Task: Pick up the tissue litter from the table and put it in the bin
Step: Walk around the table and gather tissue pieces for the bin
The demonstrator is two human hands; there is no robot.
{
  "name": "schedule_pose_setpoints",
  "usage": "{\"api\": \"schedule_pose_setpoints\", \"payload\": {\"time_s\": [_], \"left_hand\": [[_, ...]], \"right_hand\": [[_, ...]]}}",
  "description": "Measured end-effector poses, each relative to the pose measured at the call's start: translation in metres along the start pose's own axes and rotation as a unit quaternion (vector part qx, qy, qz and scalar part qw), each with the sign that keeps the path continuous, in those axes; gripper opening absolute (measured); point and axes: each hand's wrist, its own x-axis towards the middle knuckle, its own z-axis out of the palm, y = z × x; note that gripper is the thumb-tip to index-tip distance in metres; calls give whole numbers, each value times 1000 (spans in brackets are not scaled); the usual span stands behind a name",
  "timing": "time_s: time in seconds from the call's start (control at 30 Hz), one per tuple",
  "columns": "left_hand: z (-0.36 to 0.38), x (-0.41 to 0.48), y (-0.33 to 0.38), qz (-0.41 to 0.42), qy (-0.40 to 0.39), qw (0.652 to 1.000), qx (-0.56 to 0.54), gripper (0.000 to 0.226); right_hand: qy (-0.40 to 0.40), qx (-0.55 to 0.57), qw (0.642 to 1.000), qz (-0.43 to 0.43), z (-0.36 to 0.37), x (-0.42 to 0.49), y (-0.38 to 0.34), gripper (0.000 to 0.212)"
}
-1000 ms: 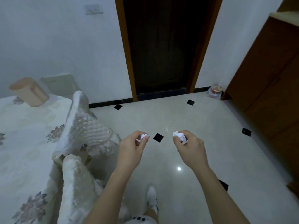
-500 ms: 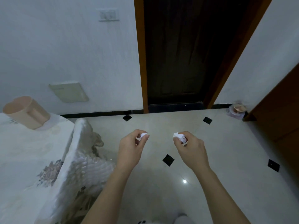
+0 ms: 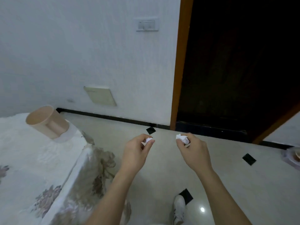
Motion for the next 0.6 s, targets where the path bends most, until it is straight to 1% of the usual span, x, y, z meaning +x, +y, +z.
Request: {"api": "schedule_pose_setpoints", "payload": {"time_s": [0.07,0.17,0.23,0.3,0.5,0.6], "left_hand": [[4,32,6,-18,13,1000,12,15],[6,72,13,-30,42,999,10,14],[4,90,12,-39,64,997,19,14],[0,102,6,-57,87,994,33,14],[-20,125,-27,-134,154,979,28,18],[-32,139,-46,-161,183,969,27,17]], "right_hand": [[-24,-3,1000,-18,-3,42,-5,11],[-40,-2,998,-39,-4,98,-12,10],[-56,0,998,-43,3,128,-17,14],[-80,-2,996,-44,16,150,-23,17],[-163,-1,983,-85,69,196,-53,16],[-196,-5,975,-106,100,216,-69,21]]}}
